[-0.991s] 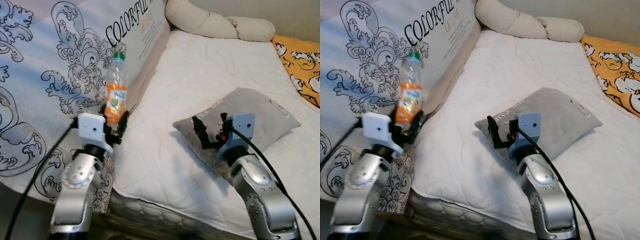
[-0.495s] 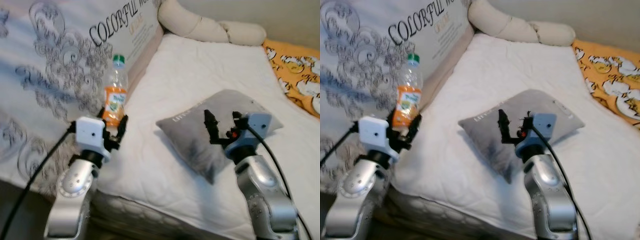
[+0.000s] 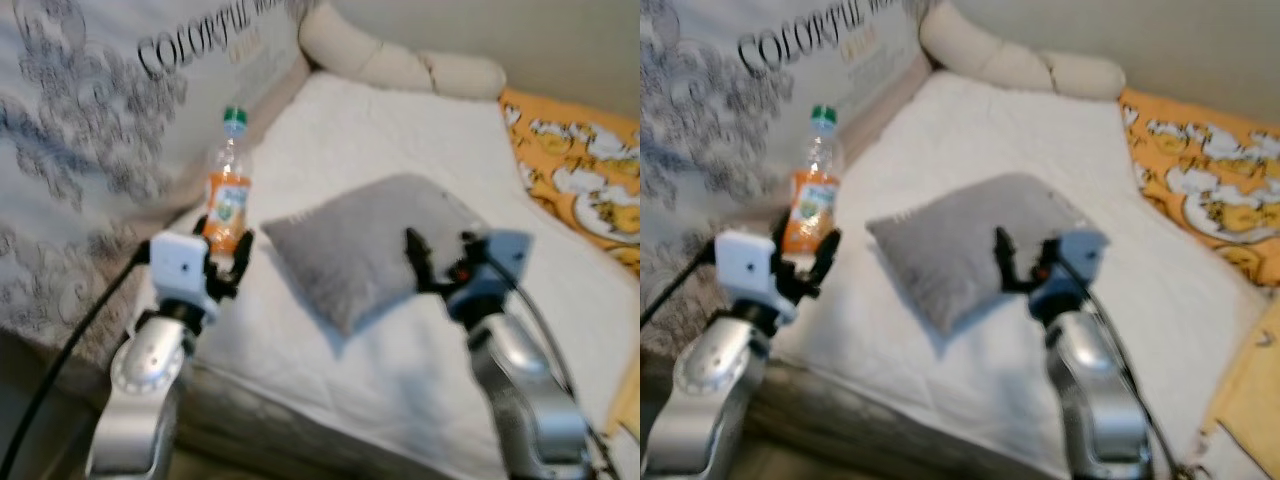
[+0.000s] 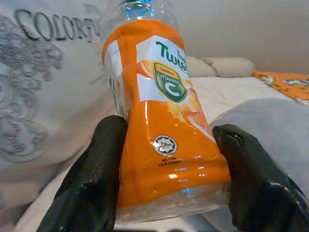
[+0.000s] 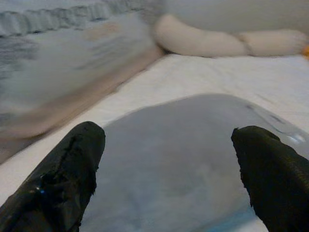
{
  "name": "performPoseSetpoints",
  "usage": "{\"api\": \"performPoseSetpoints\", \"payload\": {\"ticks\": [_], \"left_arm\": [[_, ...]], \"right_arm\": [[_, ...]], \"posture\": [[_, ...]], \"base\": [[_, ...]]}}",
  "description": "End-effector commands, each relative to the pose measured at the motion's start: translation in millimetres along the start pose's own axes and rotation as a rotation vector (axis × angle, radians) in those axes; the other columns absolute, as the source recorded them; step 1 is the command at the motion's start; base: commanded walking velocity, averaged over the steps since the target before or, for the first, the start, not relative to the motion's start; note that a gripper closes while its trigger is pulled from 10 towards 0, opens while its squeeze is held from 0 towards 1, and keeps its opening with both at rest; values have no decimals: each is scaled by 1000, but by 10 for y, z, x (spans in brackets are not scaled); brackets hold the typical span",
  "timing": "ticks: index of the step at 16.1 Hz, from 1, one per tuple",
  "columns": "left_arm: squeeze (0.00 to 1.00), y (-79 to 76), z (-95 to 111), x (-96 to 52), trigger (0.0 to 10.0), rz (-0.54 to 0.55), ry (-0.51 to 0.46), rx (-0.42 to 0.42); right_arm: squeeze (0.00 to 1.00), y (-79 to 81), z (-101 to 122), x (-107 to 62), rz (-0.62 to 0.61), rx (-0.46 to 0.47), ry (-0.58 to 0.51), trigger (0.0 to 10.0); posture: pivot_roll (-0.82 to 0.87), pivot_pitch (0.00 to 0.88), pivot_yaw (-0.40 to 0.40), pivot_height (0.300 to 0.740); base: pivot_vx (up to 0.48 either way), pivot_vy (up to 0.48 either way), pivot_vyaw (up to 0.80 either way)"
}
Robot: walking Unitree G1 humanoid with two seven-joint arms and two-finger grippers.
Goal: Clean up the room
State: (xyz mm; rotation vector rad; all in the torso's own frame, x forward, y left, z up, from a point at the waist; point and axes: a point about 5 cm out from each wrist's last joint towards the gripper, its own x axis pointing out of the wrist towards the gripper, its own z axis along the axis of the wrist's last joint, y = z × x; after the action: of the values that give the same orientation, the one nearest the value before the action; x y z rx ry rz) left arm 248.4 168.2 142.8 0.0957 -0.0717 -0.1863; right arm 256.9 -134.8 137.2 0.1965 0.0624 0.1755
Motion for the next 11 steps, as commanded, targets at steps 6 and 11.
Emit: {"api": "performPoseSetpoints", "payload": {"ticks": [6,11], "left_arm": [[0,1,4,69,10000,-9,22,52],[0,68,-33,77,10000,16,52,100]], "right_arm": [[0,19,0,-42,45,-42,-1,10000],[0,50,-64,-50,69,24,15,10000]], "posture": [[35,0,-25,740],[41,0,-17,740]], "base": [[0,-160,800],[0,0,800]]}}
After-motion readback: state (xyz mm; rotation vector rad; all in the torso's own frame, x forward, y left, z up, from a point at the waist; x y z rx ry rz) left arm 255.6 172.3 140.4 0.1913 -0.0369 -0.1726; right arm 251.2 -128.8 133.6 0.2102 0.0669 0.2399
